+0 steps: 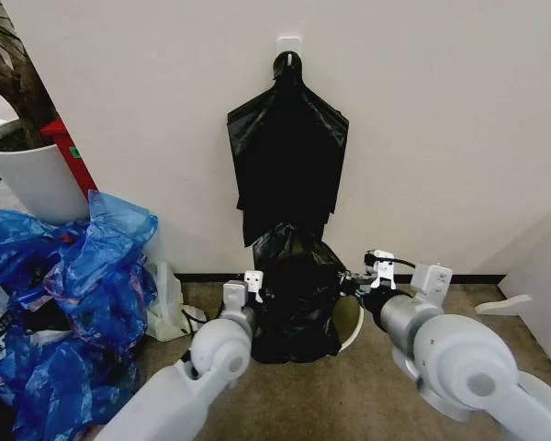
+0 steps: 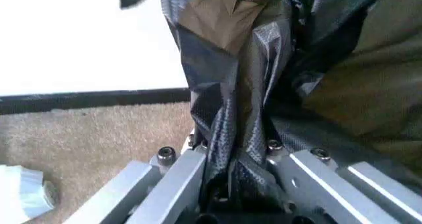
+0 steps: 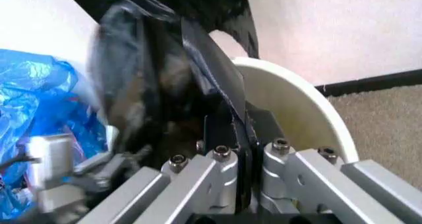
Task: Place the garbage bag over the trash bin.
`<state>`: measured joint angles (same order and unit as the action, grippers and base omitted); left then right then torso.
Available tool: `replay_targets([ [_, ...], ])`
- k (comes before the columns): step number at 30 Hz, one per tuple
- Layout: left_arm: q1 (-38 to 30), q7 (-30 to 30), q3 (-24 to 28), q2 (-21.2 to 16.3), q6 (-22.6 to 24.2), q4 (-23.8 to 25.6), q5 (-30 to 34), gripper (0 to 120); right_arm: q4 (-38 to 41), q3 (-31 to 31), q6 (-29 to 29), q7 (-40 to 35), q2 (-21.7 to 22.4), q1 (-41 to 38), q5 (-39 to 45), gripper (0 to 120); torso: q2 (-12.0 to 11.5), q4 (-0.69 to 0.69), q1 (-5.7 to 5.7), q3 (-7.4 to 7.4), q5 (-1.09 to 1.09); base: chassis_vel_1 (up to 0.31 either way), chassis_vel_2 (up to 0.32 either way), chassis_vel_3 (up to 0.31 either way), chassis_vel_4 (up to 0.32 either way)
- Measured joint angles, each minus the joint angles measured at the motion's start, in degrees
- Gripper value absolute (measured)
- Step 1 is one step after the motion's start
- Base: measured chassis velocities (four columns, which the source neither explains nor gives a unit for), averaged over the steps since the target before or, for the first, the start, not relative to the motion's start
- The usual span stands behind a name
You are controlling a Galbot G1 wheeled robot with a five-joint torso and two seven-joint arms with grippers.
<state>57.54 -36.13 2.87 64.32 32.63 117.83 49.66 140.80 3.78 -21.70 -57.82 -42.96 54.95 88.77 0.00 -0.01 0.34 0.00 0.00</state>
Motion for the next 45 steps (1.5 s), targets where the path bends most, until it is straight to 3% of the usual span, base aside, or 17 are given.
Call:
replay_targets([
  [5, 1.59, 2.91, -5.19, -3.09, -0.08, 4.82, 1.94, 2, 0.57, 1.12, 0.32, -0.10, 1.49, 1.41, -0.49, 0, 0.00, -0.02, 0.00, 0.00, 0.00, 0.000, 0.000, 0.000, 0.000],
  [11, 2.47, 6.62, -8.55, -5.04, -0.91, 6.06, 0.56, 2, 1.37, 2.38, 1.21, -1.06, 2.84, 2.05, -1.00, 0, 0.00, -0.01, 0.00, 0.00, 0.00, 0.000, 0.000, 0.000, 0.000],
  [19, 4.22, 10.04, -8.96, -6.12, -2.01, 6.65, -2.17, 2, 2.23, 4.11, 1.81, -1.86, 4.37, 3.28, -1.12, 0, 0.00, -0.01, 0.00, 0.00, 0.00, 0.000, 0.000, 0.000, 0.000],
  [45, 6.01, 13.51, -10.43, -7.08, -4.27, 9.88, -0.27, 2, -4.02, 9.85, -0.07, -1.49, 3.64, 8.11, -0.51, 0, 0.00, -0.01, 0.00, 0.00, 0.01, 0.000, 0.000, 0.000, 0.000],
])
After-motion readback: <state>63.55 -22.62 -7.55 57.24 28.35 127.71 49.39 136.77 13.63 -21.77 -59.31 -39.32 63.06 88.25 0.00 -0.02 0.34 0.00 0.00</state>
